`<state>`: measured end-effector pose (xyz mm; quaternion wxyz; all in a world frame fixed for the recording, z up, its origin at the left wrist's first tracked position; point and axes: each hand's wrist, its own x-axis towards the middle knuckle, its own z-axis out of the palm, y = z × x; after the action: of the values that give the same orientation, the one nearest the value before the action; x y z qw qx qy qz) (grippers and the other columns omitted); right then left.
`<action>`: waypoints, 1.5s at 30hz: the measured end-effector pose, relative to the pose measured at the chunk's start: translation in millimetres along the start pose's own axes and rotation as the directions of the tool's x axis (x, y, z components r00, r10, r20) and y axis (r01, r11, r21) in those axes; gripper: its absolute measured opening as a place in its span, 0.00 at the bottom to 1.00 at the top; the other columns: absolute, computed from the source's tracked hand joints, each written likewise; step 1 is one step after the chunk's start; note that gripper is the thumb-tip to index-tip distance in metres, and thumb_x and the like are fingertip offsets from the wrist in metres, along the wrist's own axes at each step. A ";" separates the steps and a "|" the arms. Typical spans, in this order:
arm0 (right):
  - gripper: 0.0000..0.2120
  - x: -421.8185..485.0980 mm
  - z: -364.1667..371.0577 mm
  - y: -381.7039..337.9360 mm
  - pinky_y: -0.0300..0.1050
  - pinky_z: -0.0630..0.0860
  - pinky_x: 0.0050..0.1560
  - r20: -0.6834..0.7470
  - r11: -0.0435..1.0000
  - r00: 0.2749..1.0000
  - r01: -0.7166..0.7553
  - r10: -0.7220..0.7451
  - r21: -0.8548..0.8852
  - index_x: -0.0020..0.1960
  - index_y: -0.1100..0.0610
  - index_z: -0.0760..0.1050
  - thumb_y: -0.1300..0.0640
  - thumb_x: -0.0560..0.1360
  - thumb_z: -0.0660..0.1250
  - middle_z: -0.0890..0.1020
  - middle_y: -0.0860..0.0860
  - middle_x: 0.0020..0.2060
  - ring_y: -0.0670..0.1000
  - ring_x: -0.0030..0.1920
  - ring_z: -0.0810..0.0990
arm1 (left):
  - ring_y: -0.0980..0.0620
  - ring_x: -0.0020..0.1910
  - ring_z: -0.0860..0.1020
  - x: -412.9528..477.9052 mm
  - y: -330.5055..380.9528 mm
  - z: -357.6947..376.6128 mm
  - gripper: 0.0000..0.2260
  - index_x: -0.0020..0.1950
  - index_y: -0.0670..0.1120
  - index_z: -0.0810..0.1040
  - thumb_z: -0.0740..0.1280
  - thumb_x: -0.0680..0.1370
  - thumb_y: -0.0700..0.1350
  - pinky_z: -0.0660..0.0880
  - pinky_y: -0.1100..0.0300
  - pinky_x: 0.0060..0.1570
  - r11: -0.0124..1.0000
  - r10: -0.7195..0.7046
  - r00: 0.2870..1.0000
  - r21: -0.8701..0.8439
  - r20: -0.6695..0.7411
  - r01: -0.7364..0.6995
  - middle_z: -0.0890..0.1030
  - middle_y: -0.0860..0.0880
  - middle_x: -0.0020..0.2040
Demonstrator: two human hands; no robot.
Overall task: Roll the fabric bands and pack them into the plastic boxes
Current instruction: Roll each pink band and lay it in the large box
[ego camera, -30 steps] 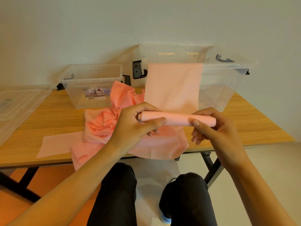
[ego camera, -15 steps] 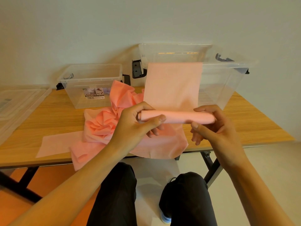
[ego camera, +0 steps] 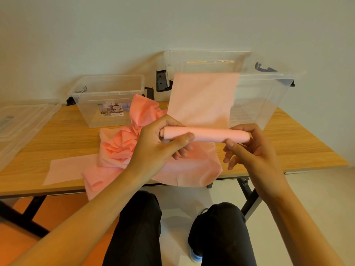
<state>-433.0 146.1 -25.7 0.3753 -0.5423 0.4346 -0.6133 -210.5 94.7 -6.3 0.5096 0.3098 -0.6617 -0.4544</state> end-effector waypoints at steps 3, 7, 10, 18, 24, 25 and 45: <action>0.15 0.6 -0.7 0.8 0.44 0.78 0.32 -0.002 1.000 1.000 -0.023 0.023 -0.013 0.56 0.62 0.74 0.55 0.74 0.70 0.82 0.55 0.35 0.55 0.33 0.81 | 0.42 0.33 0.83 0.3 0.7 -1.0 0.11 0.53 0.39 0.78 0.74 0.74 0.41 0.77 0.56 0.30 1.000 0.002 1.000 -0.003 0.003 -0.002 0.85 0.40 0.38; 0.15 0.6 -0.7 -0.1 0.44 0.78 0.32 -0.025 0.998 0.999 -0.030 0.029 -0.048 0.52 0.62 0.75 0.51 0.75 0.69 0.80 0.57 0.29 0.55 0.28 0.78 | 0.43 0.34 0.84 1.8 0.5 -3.2 0.12 0.56 0.40 0.80 0.75 0.73 0.38 0.76 0.59 0.30 1.000 0.016 1.000 -0.001 0.002 -0.016 0.85 0.41 0.43; 0.15 -0.1 0.2 0.2 0.44 0.77 0.31 -0.045 0.997 0.999 -0.025 0.021 -0.076 0.51 0.60 0.76 0.48 0.75 0.67 0.80 0.57 0.27 0.55 0.26 0.77 | 0.44 0.34 0.83 1.9 -0.7 -2.8 0.09 0.53 0.38 0.79 0.73 0.75 0.37 0.76 0.59 0.29 1.000 0.005 1.000 -0.021 0.028 -0.005 0.85 0.42 0.40; 0.17 -3.5 2.5 -0.8 0.45 0.79 0.32 0.007 0.994 0.998 -0.062 0.061 0.088 0.59 0.56 0.79 0.51 0.72 0.72 0.84 0.54 0.46 0.58 0.35 0.83 | 0.43 0.34 0.82 -4.7 -5.2 4.3 0.11 0.53 0.36 0.79 0.71 0.75 0.41 0.77 0.57 0.30 0.991 -0.063 0.997 -0.118 0.050 0.069 0.86 0.39 0.40; 0.11 -2.1 1.5 -2.7 0.43 0.79 0.32 -0.034 0.998 0.999 -0.041 0.043 0.039 0.52 0.60 0.81 0.55 0.73 0.70 0.85 0.55 0.41 0.56 0.35 0.83 | 0.45 0.37 0.85 -1.4 -5.9 -1.5 0.10 0.54 0.42 0.82 0.75 0.74 0.38 0.78 0.59 0.29 0.999 -0.040 0.999 -0.005 0.034 0.040 0.85 0.44 0.43; 0.12 -1.9 1.8 -2.5 0.43 0.79 0.32 -0.038 0.999 0.998 -0.039 0.041 0.036 0.52 0.61 0.80 0.55 0.73 0.70 0.85 0.56 0.41 0.56 0.34 0.83 | 0.44 0.36 0.85 -0.6 -5.7 -2.0 0.10 0.54 0.43 0.82 0.75 0.74 0.37 0.78 0.58 0.29 0.999 -0.039 0.999 0.003 0.032 0.039 0.85 0.44 0.43; 0.16 -5.0 -1.0 -5.0 0.45 0.79 0.32 -0.025 1.000 1.000 -0.018 0.018 0.003 0.57 0.61 0.78 0.59 0.71 0.74 0.84 0.58 0.40 0.57 0.34 0.82 | 0.44 0.35 0.83 -1.2 -6.2 -0.9 0.10 0.55 0.41 0.81 0.74 0.74 0.37 0.78 0.58 0.30 0.999 -0.035 0.997 -0.028 0.065 0.037 0.86 0.43 0.42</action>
<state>-433.3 152.6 -22.7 0.3758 -0.5301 0.4434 -0.6174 -209.6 93.1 -12.4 0.4841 0.2994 -0.6653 -0.4831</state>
